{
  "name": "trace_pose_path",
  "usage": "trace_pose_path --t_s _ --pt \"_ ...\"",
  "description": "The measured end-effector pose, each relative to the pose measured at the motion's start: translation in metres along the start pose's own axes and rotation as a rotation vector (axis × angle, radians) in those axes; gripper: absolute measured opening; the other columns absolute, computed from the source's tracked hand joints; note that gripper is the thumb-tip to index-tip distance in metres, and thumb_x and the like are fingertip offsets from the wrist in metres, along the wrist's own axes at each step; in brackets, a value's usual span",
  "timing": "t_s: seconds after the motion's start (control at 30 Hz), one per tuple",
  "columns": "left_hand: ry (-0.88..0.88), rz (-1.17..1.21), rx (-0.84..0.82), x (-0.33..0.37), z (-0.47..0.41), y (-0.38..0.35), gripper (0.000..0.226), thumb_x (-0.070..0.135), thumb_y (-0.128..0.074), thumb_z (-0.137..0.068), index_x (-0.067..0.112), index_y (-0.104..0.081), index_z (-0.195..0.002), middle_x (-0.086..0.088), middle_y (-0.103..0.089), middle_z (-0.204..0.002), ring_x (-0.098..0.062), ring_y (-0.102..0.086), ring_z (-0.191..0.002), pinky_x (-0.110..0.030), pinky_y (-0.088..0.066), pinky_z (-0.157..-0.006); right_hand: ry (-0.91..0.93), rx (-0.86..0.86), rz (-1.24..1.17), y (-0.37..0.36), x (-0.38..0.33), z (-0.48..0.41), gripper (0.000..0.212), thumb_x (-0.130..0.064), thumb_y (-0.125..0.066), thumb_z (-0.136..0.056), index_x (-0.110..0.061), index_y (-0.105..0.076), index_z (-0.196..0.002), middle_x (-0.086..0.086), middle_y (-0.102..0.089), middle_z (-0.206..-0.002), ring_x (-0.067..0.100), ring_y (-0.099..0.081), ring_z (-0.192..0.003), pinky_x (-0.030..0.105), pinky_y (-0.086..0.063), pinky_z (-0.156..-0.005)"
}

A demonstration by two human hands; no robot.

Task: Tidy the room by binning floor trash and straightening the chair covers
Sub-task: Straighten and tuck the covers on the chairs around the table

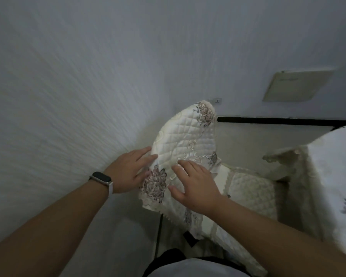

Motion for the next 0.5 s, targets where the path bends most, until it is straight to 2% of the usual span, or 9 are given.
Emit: trace_pose_path --t_s 0.13,0.2,0.37,0.5 --pt "-0.125 -0.087 -0.162 -0.013 -0.017 -0.01 0.065 0.063 -0.03 -0.097 0.036 -0.018 -0.155 -0.014 -0.036 -0.155 -0.032 -0.046 -0.135 -0.046 -0.041 -0.107 -0.087 -0.018 -0.085 -0.027 -0.004 -0.009 0.057 -0.054 -0.052 -0.086 -0.015 -0.058 -0.127 0.006 -0.059 -0.127 0.024 -0.055 -0.116 0.04 -0.049 -0.09" --pt "-0.196 -0.164 -0.198 -0.016 -0.028 -0.01 0.068 0.069 -0.028 -0.095 0.041 -0.009 -0.154 -0.014 -0.032 -0.158 -0.032 -0.041 -0.138 -0.045 -0.037 -0.11 -0.147 -0.023 -0.124 -0.039 -0.007 -0.011 0.061 -0.055 -0.053 -0.086 -0.014 -0.055 -0.13 0.005 -0.058 -0.128 0.024 -0.054 -0.117 0.039 -0.048 -0.093" --pt "-0.279 -0.251 -0.273 -0.022 -0.052 -0.011 0.083 0.083 -0.009 -0.083 0.04 0.003 -0.154 -0.018 -0.014 -0.162 -0.034 -0.025 -0.145 -0.044 -0.023 -0.116 -0.274 0.029 -0.184 -0.057 -0.023 -0.008 0.071 -0.057 -0.058 -0.081 -0.01 -0.05 -0.134 0.007 -0.057 -0.129 0.023 -0.054 -0.115 0.036 -0.048 -0.092" --pt "-0.395 -0.287 -0.272 -0.022 -0.061 -0.012 0.094 0.091 -0.018 -0.077 0.042 0.0 -0.155 -0.021 -0.02 -0.159 -0.035 -0.032 -0.14 -0.045 -0.029 -0.111 -0.379 0.008 -0.282 -0.082 -0.033 0.001 0.09 -0.061 -0.065 -0.079 -0.011 -0.035 -0.147 0.007 -0.041 -0.145 0.023 -0.045 -0.127 0.036 -0.045 -0.097"
Point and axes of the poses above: each hand's wrist, its own z-axis away from the middle knuckle, its own y-axis out of the back of the hand, x = y × z, the point moved 10 cm from there along -z, towards the middle knuckle
